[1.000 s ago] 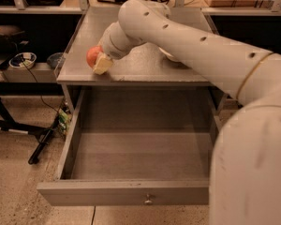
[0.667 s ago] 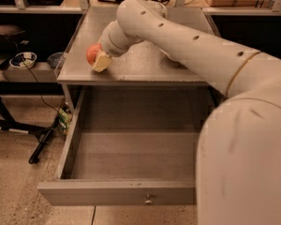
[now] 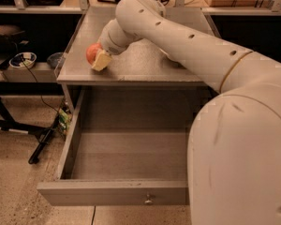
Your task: Pick apple from top drawer and place on counter
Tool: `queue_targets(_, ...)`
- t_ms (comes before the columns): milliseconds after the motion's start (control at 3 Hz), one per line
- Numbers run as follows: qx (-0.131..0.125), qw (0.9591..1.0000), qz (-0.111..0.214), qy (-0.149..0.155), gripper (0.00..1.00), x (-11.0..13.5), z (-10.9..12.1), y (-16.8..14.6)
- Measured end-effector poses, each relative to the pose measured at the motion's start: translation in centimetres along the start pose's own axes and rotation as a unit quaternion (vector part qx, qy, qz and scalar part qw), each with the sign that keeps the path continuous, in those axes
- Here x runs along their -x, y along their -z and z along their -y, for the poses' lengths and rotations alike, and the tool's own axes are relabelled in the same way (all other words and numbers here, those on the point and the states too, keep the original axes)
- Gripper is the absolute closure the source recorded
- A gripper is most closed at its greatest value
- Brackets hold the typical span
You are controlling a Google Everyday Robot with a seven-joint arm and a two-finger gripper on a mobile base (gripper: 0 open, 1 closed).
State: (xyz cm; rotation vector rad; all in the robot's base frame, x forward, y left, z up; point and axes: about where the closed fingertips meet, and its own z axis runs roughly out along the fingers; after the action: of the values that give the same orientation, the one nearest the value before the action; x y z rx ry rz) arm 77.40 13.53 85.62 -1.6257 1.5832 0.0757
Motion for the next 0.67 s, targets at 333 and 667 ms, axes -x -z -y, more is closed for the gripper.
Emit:
queue_targets(333,0.0,1.0,-0.001,0.003,0.52,0.24,0.05,0.1)
queue_targets(667,0.0,0.9999,-0.005,0.009,0.29,0.88,0.4,0.48)
